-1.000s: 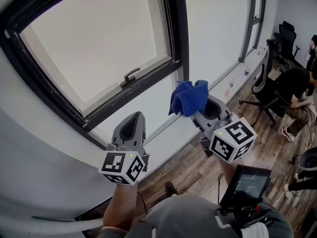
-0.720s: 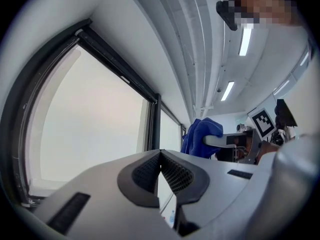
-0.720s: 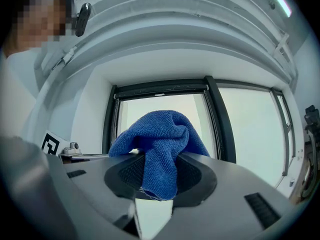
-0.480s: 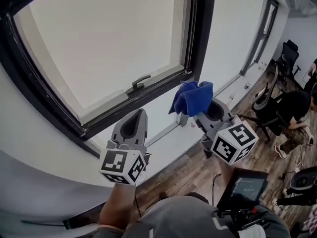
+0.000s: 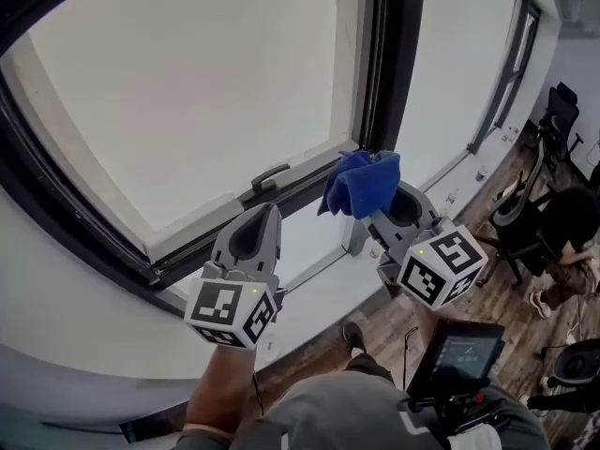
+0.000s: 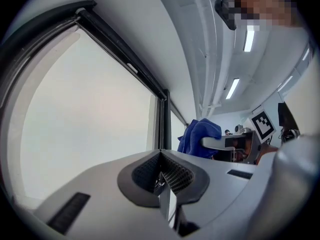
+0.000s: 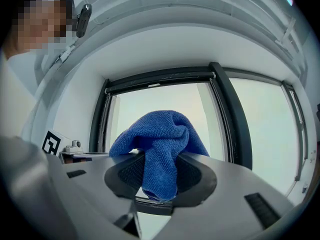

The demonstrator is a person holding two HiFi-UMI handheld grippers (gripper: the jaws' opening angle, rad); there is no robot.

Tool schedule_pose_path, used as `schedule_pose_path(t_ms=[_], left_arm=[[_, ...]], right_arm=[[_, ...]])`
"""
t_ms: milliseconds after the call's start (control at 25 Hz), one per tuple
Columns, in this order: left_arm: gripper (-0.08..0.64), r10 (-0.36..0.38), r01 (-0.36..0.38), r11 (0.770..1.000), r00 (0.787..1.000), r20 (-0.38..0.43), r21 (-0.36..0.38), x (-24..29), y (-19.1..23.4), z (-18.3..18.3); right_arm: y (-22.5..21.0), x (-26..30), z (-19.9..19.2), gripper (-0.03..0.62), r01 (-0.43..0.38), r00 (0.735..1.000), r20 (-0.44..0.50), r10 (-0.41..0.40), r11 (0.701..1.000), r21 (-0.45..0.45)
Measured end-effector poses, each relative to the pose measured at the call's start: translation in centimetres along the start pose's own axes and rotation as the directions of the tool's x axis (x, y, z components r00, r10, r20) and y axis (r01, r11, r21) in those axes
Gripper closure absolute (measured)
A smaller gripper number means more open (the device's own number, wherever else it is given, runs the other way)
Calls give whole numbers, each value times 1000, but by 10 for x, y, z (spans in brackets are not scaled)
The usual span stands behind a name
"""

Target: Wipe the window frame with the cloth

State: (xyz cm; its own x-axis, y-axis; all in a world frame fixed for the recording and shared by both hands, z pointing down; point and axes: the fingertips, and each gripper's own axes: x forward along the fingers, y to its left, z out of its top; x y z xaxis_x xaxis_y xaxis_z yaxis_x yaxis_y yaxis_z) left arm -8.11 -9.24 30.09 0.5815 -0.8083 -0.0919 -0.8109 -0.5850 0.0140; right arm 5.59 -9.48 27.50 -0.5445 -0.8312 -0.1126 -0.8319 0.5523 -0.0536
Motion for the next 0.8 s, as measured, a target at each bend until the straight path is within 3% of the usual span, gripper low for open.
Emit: schedule_pose_path(t_ms=[280,480,680,800], left_arm=[[551,61,-60,997,998,0,53,84,14,10],[551,77,-79,995,996,40,54,103,12,18],[551,104,-106,993,994,26,44,178,16,33],[551,110,-112,992,993,36,60,195,15,32]], right_arm=[[-73,49,17,446,-51,998,41,51,999,-7],[-94,58,27,446,-67,995,74,70,997,-48],[-157,97,53,446,-113,991,70,117,992,-61],[-168,107,55,446,-131,988,73,138,987,-88]])
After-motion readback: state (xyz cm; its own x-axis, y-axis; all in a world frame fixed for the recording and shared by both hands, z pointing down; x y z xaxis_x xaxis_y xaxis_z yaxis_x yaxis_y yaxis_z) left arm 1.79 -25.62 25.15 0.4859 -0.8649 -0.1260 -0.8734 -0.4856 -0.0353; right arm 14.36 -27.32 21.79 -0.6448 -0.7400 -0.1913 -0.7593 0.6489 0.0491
